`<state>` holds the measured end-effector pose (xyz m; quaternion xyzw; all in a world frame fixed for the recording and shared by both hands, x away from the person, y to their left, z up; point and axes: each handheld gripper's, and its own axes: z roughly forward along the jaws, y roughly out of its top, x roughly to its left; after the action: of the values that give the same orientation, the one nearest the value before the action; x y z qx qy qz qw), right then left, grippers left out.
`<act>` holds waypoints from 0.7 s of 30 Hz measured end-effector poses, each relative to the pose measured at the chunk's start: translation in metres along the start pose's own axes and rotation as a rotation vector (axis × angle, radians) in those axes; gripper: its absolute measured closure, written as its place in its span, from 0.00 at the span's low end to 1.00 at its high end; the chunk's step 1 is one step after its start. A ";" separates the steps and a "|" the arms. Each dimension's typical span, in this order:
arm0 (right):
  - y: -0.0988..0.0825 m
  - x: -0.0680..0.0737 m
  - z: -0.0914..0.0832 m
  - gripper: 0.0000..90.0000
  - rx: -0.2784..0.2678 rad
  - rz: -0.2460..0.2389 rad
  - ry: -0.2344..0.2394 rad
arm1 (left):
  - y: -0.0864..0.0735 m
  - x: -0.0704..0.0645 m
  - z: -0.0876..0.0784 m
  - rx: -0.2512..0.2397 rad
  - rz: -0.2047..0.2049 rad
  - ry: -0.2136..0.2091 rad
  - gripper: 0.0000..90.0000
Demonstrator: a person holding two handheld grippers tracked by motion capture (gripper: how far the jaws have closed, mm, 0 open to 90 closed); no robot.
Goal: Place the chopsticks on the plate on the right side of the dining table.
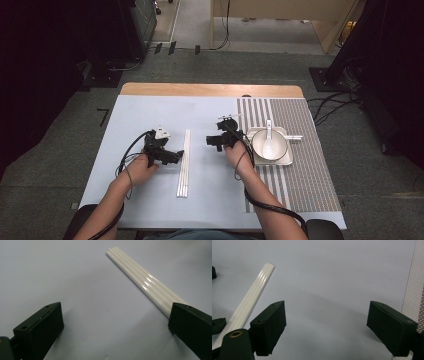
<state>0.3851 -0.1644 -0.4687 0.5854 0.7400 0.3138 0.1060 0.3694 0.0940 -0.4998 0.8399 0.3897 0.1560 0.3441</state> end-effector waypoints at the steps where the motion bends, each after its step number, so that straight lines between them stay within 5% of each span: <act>1: 0.000 0.000 0.000 0.17 0.000 -0.004 0.002 | 0.000 0.000 0.000 0.000 0.000 0.000 0.00; 21: -0.002 -0.004 -0.005 0.17 0.003 -0.030 0.002 | 0.000 0.000 0.000 -0.001 0.000 0.000 0.00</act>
<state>0.3818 -0.1697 -0.4670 0.5741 0.7492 0.3119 0.1090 0.3694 0.0940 -0.4998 0.8397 0.3898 0.1561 0.3443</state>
